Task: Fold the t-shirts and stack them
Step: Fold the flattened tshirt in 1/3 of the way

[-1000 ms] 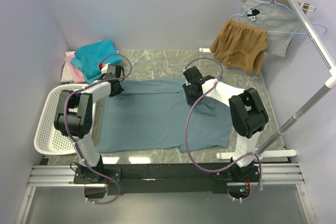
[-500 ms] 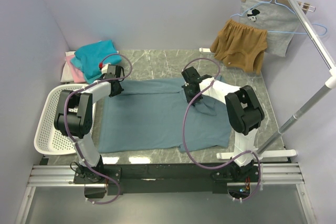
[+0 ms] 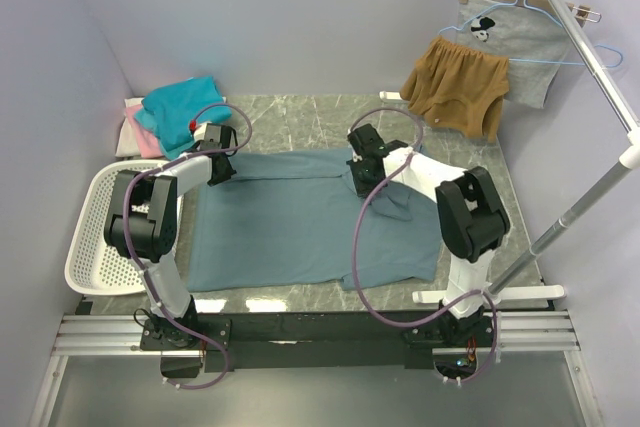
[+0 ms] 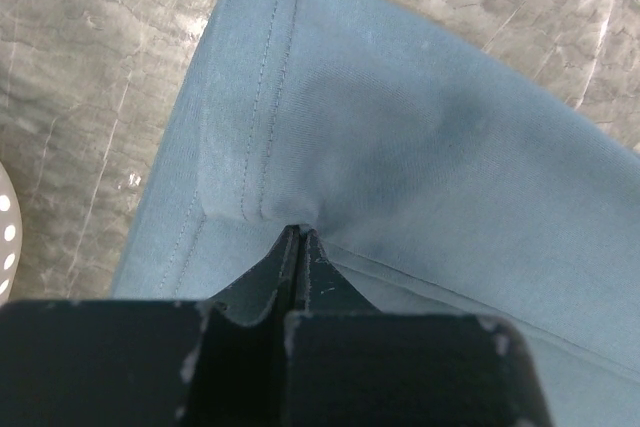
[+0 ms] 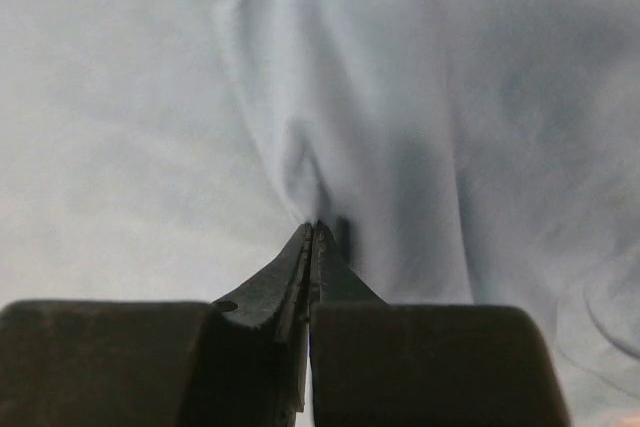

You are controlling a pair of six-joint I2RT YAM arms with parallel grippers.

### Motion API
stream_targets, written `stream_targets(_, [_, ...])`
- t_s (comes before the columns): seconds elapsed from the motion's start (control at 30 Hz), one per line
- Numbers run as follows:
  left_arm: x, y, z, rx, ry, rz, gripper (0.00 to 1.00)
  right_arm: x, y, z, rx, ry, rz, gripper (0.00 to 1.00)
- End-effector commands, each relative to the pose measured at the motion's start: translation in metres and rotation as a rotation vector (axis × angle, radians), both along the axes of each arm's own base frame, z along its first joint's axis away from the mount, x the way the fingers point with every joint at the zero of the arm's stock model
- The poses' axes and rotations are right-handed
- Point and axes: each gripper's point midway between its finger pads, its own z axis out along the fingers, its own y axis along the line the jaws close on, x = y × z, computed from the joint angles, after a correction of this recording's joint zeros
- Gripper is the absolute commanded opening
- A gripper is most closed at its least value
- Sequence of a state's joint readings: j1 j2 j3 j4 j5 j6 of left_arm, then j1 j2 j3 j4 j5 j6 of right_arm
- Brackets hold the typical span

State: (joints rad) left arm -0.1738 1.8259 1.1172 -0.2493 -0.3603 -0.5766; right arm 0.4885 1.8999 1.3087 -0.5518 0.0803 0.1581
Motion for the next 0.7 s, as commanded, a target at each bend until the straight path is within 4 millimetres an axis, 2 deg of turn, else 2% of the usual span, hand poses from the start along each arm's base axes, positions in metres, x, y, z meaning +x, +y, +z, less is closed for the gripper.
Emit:
stream_targets(0.0, [0.015, -0.004, 0.014, 0.006, -0.045, -0.019, 0.01, -0.006, 0.02, 0.059, 0.116, -0.076, 0.042, 0.0])
stream_targets(0.07, [0.016, -0.003, 0.014, 0.011, -0.045, -0.015, 0.01, -0.015, 0.02, 0.06, 0.121, -0.061, 0.046, 0.0])
stream_targets(0.13, [0.016, -0.003, 0.014, 0.011, -0.044, -0.015, 0.01, -0.025, 0.029, 0.062, 0.154, -0.033, 0.077, 0.0])
stream_targets(0.33, [0.015, -0.003, 0.011, 0.01, -0.035, -0.015, 0.01, -0.06, 0.044, 0.04, 0.187, 0.102, 0.15, 0.0])
stream_targets(0.4, [0.015, -0.002, 0.01, 0.016, -0.032, -0.014, 0.01, -0.065, 0.046, 0.031, 0.195, 0.129, 0.151, 0.1])
stream_targets(0.43, [0.015, -0.002, 0.01, 0.02, -0.032, -0.014, 0.01, -0.062, 0.043, 0.03, 0.179, 0.114, 0.138, 0.2])
stream_targets(0.47, [0.014, -0.001, 0.01, 0.025, -0.03, -0.01, 0.01, -0.059, 0.039, 0.029, 0.161, 0.103, 0.12, 0.38])
stream_targets(0.53, [0.014, 0.002, 0.009, 0.036, -0.026, -0.006, 0.01, -0.05, 0.029, 0.031, 0.105, 0.065, 0.076, 0.47])
stream_targets(0.57, [0.014, 0.005, 0.01, 0.05, -0.028, 0.005, 0.01, -0.039, 0.021, 0.036, 0.06, 0.019, 0.042, 0.54])
stream_targets(0.63, [0.013, 0.009, 0.012, 0.062, -0.03, 0.018, 0.01, -0.028, 0.012, 0.048, 0.035, -0.044, 0.003, 0.56])
stream_targets(0.67, [0.013, 0.012, 0.013, 0.074, -0.033, 0.03, 0.01, -0.015, 0.002, 0.054, 0.019, -0.094, -0.039, 0.58])
